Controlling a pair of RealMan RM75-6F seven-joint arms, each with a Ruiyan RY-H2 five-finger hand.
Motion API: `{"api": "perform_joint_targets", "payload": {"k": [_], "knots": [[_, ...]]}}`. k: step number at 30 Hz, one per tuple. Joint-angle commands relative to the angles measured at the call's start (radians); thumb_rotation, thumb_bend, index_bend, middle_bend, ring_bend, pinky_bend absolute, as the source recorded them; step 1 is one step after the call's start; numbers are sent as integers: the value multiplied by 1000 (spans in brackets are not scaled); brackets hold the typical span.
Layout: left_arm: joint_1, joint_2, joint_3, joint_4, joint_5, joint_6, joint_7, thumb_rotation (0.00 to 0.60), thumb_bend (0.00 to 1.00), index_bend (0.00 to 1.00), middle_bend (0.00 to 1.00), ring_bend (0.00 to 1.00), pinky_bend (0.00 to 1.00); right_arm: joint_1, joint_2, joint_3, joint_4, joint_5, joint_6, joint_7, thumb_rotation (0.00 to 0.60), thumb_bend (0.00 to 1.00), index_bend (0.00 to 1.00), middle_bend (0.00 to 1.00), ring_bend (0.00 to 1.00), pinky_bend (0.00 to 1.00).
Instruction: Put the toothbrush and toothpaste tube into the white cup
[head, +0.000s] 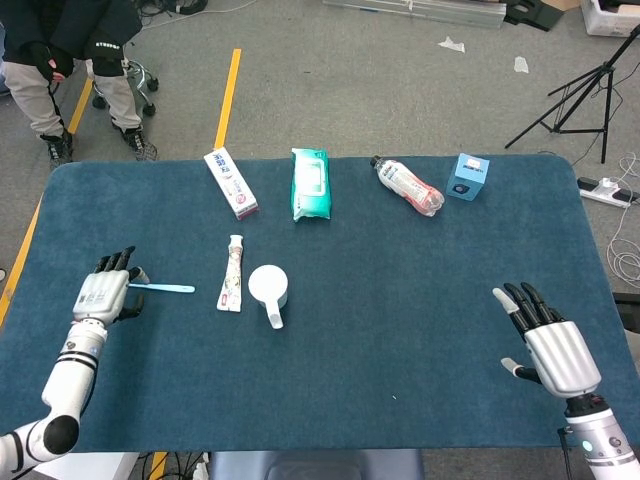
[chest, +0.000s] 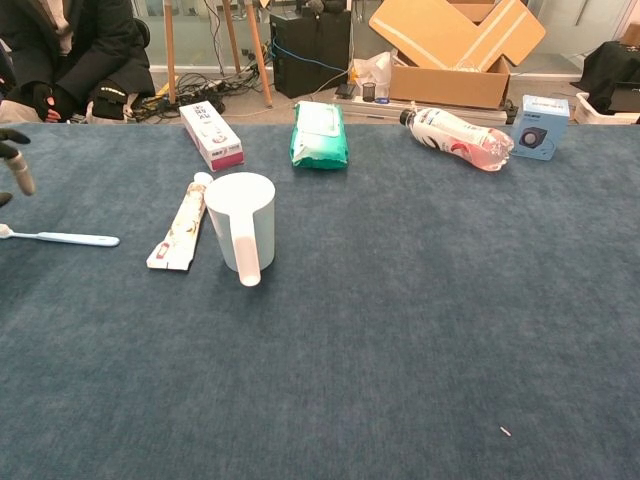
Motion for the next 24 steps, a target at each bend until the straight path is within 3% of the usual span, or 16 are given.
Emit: {"api": "perform_joint_targets", "payload": {"k": [1, 6, 13, 24], "knots": [[-29, -48, -60, 42, -73, -27, -50, 600, 213, 358, 0, 0, 0, 0, 2, 1, 0, 2, 0, 3, 600, 0, 43, 114, 57, 424], [-86, -103, -86, 106, -195, -72, -26, 600, 167, 363, 0, 0, 0, -1, 6, 1, 0, 0, 2, 12, 600, 0, 43, 113, 57, 424], [-125, -206, -63, 200, -225, -53, 24, 600, 27, 366, 0, 0, 0, -3, 13, 0, 1, -6, 9, 29, 600, 0, 43, 114, 57, 424], [-148, -304, -59, 343, -246, -91, 37, 600, 21, 379, 0, 0, 0, 2, 18, -3, 1, -5, -7, 35, 600, 0, 43, 114, 57, 424]]}}
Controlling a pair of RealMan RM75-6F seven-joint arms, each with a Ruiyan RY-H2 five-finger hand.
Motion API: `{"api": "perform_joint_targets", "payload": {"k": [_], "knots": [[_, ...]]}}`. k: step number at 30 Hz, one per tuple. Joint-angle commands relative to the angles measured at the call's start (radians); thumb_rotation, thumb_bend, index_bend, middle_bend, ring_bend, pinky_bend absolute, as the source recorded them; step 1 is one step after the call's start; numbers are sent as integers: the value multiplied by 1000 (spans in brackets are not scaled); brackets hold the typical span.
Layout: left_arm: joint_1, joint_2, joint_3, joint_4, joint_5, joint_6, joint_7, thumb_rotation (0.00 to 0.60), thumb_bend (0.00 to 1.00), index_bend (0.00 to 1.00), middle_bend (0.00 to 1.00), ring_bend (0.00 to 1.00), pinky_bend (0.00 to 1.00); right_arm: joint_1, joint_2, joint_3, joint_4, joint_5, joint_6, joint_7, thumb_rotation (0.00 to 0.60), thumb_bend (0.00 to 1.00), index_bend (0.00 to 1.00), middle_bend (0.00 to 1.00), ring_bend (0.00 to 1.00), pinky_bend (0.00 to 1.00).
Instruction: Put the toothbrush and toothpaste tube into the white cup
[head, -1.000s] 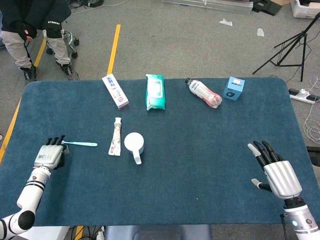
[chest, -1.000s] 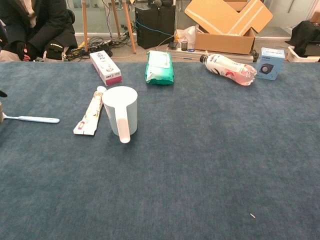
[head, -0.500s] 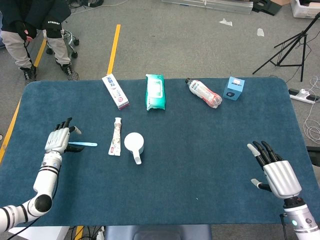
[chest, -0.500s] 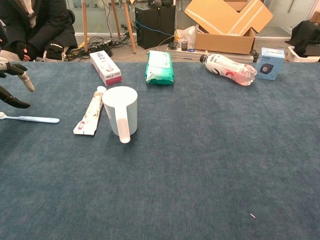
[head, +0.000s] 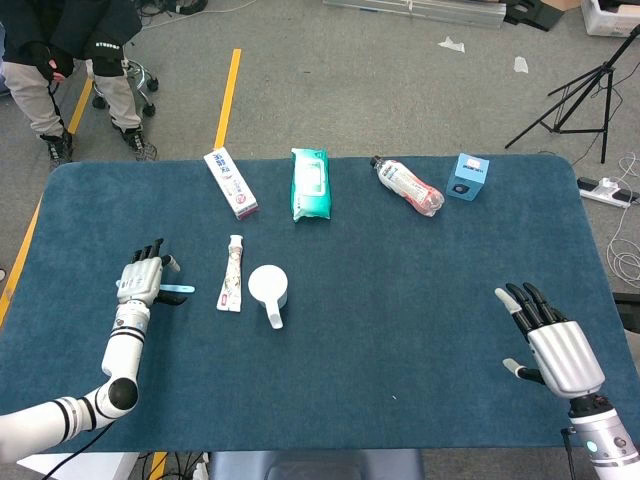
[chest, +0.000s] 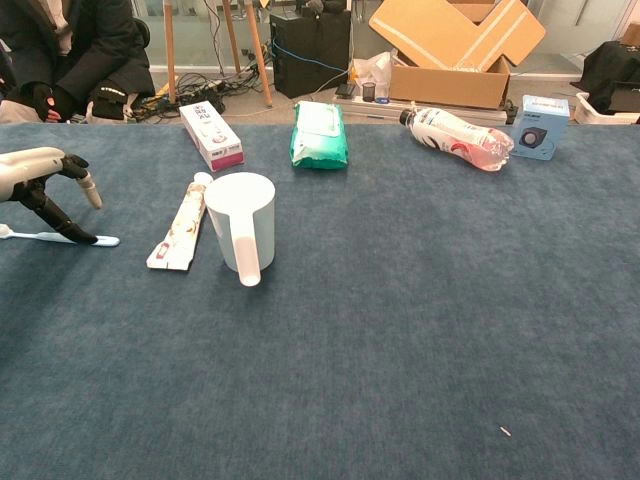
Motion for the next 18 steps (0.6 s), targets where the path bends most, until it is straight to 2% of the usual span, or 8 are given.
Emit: {"api": "perform_joint_targets", "payload": {"k": [1, 8, 15, 18], "knots": [[-12, -18, -8, 36, -29, -31, 6, 600, 21, 379, 0, 0, 0, 2, 0, 0, -1, 1, -4, -1, 600, 0, 43, 114, 57, 424], [-21, -42, 2, 105, -51, -83, 18, 600, 31, 383, 0, 0, 0, 5, 3, 2, -1, 7, -11, 4, 600, 0, 43, 114, 57, 424], [-21, -58, 4, 148, 6, -112, -16, 600, 34, 393, 0, 0, 0, 7, 10, 4, -2, 12, -14, 17, 600, 0, 43, 114, 57, 424], [-18, -58, 0, 152, 34, -114, -37, 600, 76, 399, 0, 0, 0, 1, 13, 2, -4, 2, 0, 20, 600, 0, 43, 114, 57, 424]]}}
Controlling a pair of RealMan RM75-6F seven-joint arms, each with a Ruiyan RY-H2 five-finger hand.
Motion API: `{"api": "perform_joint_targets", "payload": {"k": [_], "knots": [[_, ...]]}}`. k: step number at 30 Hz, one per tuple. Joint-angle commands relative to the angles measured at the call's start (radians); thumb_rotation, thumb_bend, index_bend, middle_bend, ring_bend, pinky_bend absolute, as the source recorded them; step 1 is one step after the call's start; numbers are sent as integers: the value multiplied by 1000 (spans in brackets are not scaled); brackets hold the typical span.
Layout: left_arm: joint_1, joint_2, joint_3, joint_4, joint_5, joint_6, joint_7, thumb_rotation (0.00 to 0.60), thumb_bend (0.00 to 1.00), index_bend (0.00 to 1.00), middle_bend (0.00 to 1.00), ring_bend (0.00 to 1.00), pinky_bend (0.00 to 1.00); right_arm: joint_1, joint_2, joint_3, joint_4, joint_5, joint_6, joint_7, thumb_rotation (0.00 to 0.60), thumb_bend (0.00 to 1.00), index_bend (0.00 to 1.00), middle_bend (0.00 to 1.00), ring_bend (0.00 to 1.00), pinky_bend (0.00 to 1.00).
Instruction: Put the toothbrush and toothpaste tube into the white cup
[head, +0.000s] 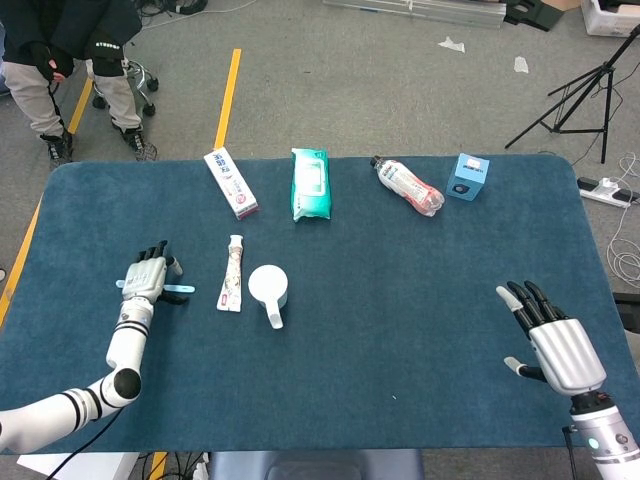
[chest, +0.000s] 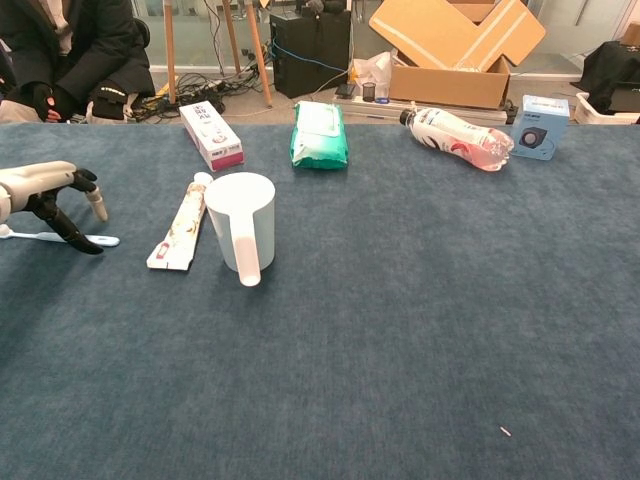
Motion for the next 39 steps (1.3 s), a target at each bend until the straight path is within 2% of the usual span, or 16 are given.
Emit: {"api": "perform_joint_targets", "payload": {"k": [1, 11, 18, 29, 39], "knots": [[3, -2, -2, 5, 23, -4, -18, 600, 97, 400, 0, 0, 0, -6, 3, -2, -1, -9, 14, 3, 600, 0, 43, 114, 57, 424], [-5, -1, 12, 10, 25, -16, 13, 600, 172, 402, 0, 0, 0, -22, 16, 3, 2, -16, 54, 36, 600, 0, 43, 114, 57, 424], [-7, -5, 13, 22, 17, -18, 22, 600, 268, 407, 0, 0, 0, -27, 20, 3, 3, -20, 62, 44, 600, 0, 43, 114, 57, 423], [1, 9, 19, 6, 23, -16, 24, 600, 272, 410, 0, 0, 0, -24, 17, 5, 2, -18, 54, 37, 600, 0, 43, 114, 57, 423], [4, 3, 27, 2, 36, -4, 32, 600, 272, 453, 0, 0, 0, -25, 18, 5, 1, -19, 54, 36, 600, 0, 43, 114, 57, 423]]}}
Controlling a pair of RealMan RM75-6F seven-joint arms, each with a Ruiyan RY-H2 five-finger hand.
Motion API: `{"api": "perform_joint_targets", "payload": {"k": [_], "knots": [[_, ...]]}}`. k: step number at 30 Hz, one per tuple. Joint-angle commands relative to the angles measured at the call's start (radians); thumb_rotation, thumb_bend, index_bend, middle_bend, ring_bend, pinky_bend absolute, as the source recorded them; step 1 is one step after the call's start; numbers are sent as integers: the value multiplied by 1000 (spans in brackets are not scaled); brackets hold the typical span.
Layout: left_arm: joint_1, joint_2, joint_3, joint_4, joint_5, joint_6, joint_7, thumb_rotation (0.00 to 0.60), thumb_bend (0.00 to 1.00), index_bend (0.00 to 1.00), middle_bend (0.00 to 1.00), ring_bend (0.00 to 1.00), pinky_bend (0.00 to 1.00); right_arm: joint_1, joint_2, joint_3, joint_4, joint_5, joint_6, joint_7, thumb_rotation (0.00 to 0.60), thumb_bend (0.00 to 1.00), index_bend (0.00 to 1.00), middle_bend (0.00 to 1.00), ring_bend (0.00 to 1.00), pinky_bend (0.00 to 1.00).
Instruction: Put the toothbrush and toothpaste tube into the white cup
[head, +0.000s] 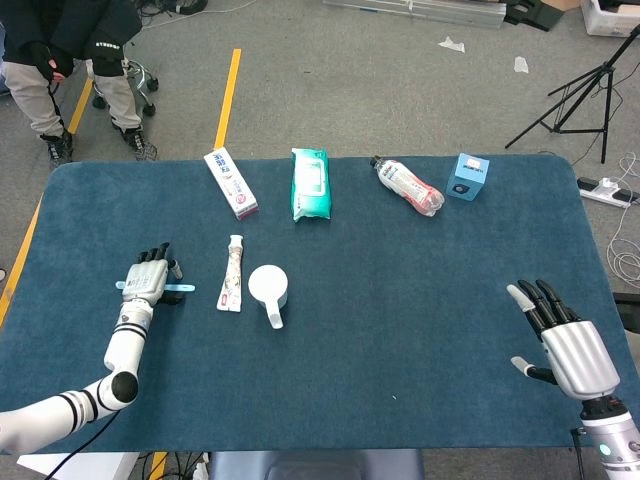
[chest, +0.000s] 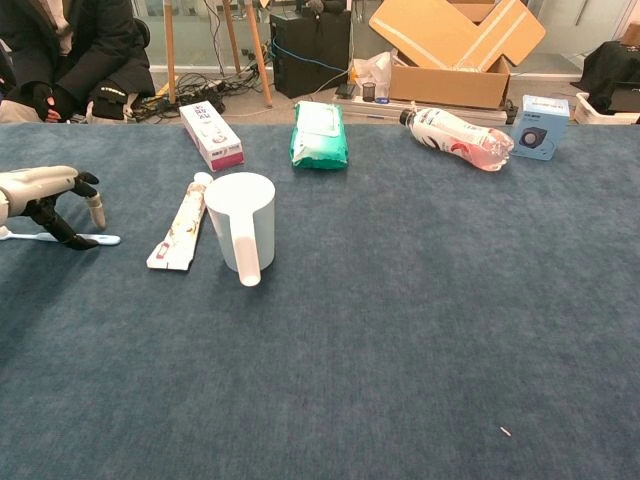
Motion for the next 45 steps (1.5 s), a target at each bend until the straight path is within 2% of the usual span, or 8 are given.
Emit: {"api": "perform_joint_targets", "payload": {"k": [1, 9, 24, 45], "knots": [[-1, -4, 2, 4, 1, 0, 4, 600, 272, 457, 0, 0, 0, 0, 0, 0, 0, 0, 1, 1, 600, 0, 43, 114, 57, 423], [2, -11, 3, 11, 5, 8, 8, 600, 272, 534, 0, 0, 0, -1, 1, 0, 1, -1, 0, 3, 600, 0, 43, 114, 57, 423], [1, -19, 8, 24, -10, 9, 42, 600, 272, 453, 0, 0, 0, 0, 1, 0, -1, -1, -4, 0, 600, 0, 43, 114, 57, 423], [3, -42, 29, 52, 16, 42, 109, 600, 275, 485, 0, 0, 0, -1, 4, 0, -1, -3, -2, 6, 600, 0, 43, 114, 57, 423]]}}
